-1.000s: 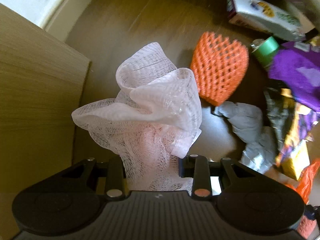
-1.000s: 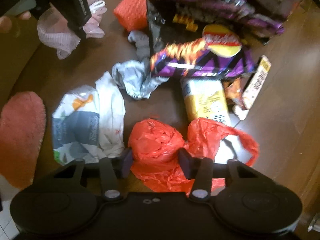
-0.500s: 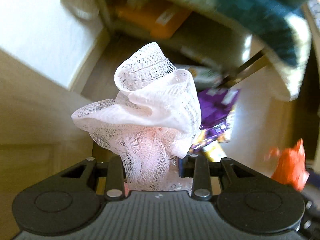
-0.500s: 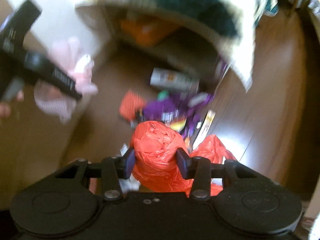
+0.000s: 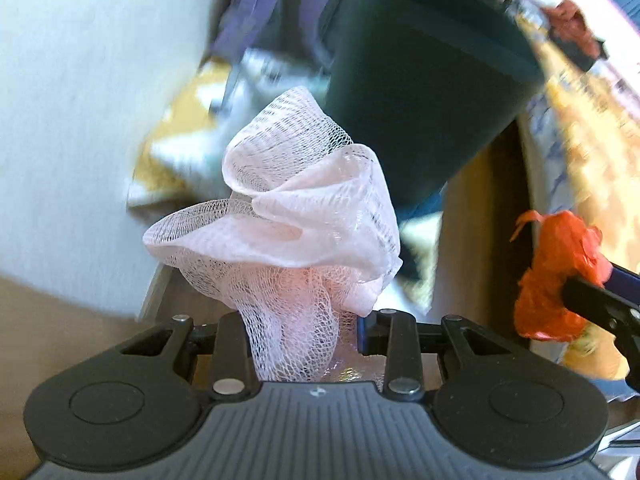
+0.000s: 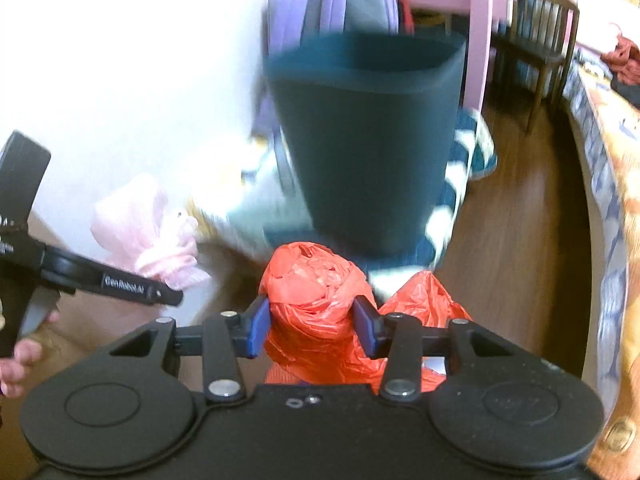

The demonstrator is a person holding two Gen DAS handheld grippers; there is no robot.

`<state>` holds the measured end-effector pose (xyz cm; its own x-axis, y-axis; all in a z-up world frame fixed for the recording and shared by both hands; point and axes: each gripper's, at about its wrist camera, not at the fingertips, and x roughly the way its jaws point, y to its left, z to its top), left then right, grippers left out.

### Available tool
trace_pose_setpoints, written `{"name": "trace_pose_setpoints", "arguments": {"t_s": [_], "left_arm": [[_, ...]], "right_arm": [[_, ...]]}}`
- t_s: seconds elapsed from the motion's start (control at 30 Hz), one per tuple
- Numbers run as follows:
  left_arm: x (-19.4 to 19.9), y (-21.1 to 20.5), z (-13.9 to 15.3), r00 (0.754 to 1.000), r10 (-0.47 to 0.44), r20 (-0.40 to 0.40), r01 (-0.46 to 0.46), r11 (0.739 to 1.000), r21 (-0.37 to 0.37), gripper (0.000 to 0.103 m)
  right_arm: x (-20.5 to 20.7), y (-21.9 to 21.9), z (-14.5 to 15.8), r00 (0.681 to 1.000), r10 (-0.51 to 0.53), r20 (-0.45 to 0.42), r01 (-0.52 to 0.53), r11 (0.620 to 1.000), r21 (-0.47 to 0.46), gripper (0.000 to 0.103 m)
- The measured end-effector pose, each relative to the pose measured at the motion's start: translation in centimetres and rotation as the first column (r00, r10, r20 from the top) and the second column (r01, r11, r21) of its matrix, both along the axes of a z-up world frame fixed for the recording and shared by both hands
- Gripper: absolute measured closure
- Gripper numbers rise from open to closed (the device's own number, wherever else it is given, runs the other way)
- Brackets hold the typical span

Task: Collect trash
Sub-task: 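Lift both held items and carry them up to the green wastebasket, then open left tool over the wastebasket while right tool releases the red bag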

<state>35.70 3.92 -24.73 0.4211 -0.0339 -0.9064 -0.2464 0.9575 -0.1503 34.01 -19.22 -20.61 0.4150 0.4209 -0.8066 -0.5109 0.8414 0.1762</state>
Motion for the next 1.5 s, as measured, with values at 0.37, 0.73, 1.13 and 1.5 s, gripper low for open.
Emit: {"name": "trace_pose_setpoints", "arguments": {"t_s": [0.37,0.73,1.13,1.5], "left_arm": [[9.1,-0.1,14.1,0.973,-0.039,0.226,0.029,0.999,0.044,0.07],[21.3,-0.5,12.8,0.986,-0.017,0.163,0.015,1.0,0.009,0.07],[26.2,-2.9,3.5,0.993,-0.09,-0.072,0.091,0.996,0.015,0.069],[26.4,-3.9,0.6,0.986,-0.11,-0.122,0.113,0.993,0.019,0.048]], "right_arm": [[9.2,0.8,12.8,0.96,-0.03,0.279,0.001,0.994,0.105,0.059],[17.9,5.1,11.7,0.935,0.033,0.352,-0.028,0.999,-0.02,0.059],[20.2,7.7,3.8,0.97,0.177,0.165,-0.133,0.96,-0.248,0.058],[20.6,8.2,1.6,0.978,0.192,0.085,-0.163,0.949,-0.269,0.054]]}}
